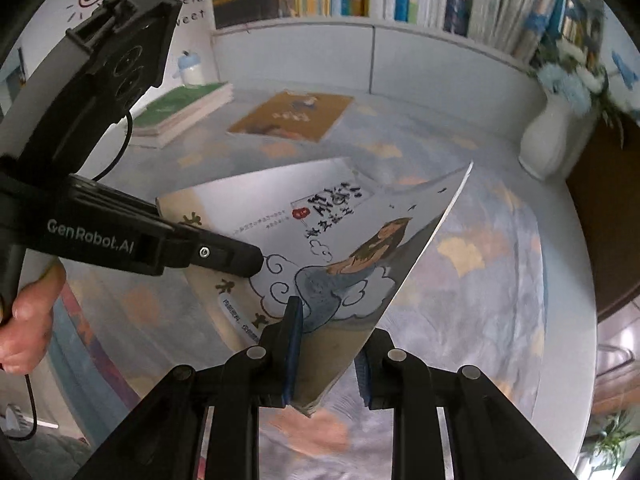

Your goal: Organize books

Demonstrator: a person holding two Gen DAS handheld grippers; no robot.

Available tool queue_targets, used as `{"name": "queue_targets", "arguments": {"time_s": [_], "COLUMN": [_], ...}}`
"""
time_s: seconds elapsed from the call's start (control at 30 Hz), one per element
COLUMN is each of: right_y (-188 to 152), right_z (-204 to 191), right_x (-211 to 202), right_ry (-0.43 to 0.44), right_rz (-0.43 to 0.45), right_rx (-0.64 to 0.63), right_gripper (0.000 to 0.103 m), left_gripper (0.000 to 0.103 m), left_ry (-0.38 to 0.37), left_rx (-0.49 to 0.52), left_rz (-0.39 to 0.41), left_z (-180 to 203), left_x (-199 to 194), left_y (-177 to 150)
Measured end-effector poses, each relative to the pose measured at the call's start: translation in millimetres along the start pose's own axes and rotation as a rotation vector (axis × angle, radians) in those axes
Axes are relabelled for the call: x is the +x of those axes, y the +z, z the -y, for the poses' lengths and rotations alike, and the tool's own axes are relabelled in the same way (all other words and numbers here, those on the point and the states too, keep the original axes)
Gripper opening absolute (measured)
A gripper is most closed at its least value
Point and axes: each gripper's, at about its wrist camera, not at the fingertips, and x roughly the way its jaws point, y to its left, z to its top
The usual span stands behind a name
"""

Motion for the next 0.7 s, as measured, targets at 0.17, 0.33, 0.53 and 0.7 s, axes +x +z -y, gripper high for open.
{"name": "queue_targets", "arguments": {"time_s": [0.17, 0.33, 0.53, 0.7], "right_y": [46, 104, 182, 236], "right_z": [-39, -91, -164, -222], "right_x": [-6, 2, 38, 89], "right_ry": [0.003, 0.011, 0.062, 0.123], "right_rz": [0.075, 0.14, 0.191, 0.171], "right_rx": [-0.031, -0.07, -0.101, -0.099], "right_gripper": [0.022, 0.024, 0.024, 0.025], "left_gripper": [0.012, 0.012, 0.012, 0.012], "left_ry": [0.014, 0.05, 0.113, 0.178], "left_rx": [-0.015, -0.022, -0.068, -0.105], "left_rz": [0.108, 0.194, 0.272, 0.288], "left_z": [-37, -98, -189, -266], "left_x": [-58, -119, -174, -198], "left_y": [13, 27, 43, 54]}}
